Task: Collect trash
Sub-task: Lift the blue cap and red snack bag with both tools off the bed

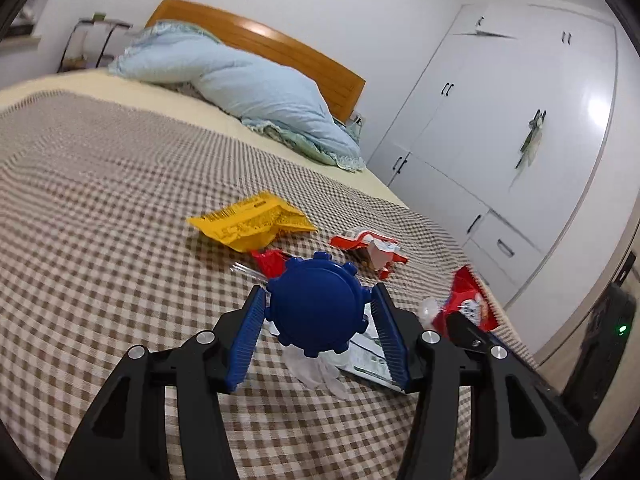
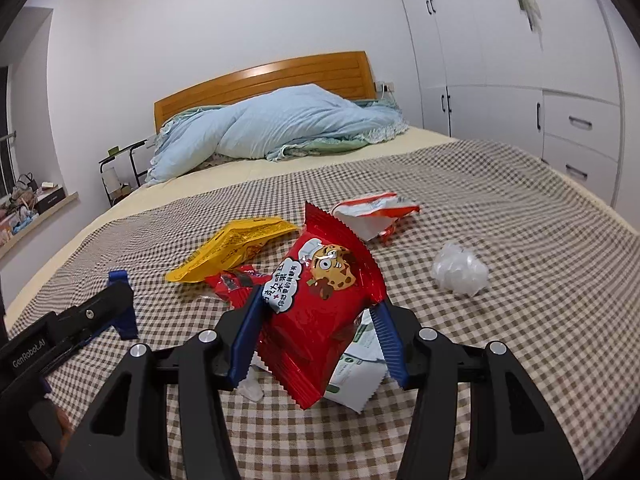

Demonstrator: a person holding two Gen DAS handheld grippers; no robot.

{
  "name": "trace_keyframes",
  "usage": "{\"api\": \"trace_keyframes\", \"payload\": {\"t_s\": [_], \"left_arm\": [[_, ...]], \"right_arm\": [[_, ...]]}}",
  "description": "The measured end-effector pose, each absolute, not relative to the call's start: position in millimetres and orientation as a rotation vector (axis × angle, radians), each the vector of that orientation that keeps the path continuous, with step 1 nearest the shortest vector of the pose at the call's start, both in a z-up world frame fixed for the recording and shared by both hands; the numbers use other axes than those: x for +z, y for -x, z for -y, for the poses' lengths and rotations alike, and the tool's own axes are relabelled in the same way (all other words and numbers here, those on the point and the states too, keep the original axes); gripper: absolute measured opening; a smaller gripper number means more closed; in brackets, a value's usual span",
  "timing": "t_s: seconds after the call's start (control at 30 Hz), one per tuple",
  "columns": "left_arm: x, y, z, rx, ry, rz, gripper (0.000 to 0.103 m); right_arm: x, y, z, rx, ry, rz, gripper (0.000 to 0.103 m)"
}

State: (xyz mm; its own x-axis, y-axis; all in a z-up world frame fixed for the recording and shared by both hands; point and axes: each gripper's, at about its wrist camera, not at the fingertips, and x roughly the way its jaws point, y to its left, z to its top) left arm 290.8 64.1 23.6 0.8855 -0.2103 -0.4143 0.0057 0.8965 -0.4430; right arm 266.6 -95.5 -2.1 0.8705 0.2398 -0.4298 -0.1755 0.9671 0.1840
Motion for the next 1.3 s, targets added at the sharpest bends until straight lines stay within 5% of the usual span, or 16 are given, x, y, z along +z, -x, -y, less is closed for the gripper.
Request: {"api": "trace_keyframes", "payload": {"t_s": [1.3], "left_arm": [[40,-217,-13,-0.049,0.146,-0.378,0.052]], "right_arm": [[7,-199,139,0.092,0.027,-0.358,0.052]]}}
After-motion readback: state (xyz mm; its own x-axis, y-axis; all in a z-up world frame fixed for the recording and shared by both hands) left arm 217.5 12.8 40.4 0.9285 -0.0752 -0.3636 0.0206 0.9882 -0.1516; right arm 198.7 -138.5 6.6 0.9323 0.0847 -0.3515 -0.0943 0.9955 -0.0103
